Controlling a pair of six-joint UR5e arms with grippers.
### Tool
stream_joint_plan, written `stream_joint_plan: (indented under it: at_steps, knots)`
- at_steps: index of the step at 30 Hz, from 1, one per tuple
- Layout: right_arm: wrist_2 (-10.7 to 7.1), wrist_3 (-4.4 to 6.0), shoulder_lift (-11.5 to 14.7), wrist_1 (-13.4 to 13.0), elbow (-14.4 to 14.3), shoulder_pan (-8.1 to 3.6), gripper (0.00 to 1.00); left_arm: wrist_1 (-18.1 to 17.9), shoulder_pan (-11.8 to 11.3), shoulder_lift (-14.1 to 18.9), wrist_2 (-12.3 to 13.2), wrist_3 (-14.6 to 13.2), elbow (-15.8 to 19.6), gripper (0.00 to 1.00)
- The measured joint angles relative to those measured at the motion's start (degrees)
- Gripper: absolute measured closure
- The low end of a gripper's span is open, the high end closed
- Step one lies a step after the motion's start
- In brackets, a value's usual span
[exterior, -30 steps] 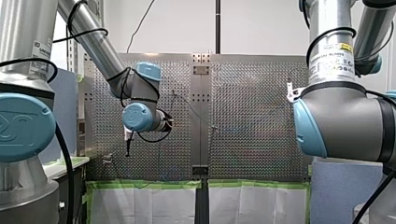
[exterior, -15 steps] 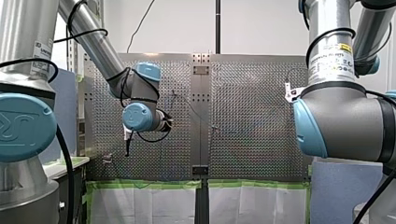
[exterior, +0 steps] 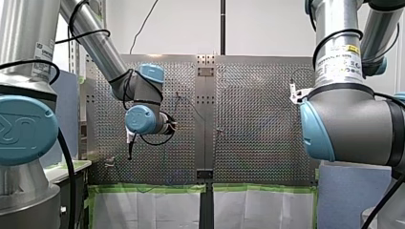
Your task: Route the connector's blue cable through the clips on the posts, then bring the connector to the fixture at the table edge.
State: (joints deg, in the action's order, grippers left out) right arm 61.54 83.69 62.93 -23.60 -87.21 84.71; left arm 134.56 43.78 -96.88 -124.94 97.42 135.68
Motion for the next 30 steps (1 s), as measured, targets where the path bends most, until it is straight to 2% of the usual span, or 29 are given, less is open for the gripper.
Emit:
stream_joint_plan:
  at_steps: [11, 30]
  knots:
    - [-0.38, -0.05, -0.62, -0.87, 0.23, -0.3, 1.0, -0.02, -0.24, 0.0, -0.01, -0.04, 0.0, 0.0]
    - [-1.46, 0.06, -0.65, -0.9, 1.24, -0.47, 1.0, -0.01, -1.04, 0.0, 0.17, -0.3, 0.0, 0.0]
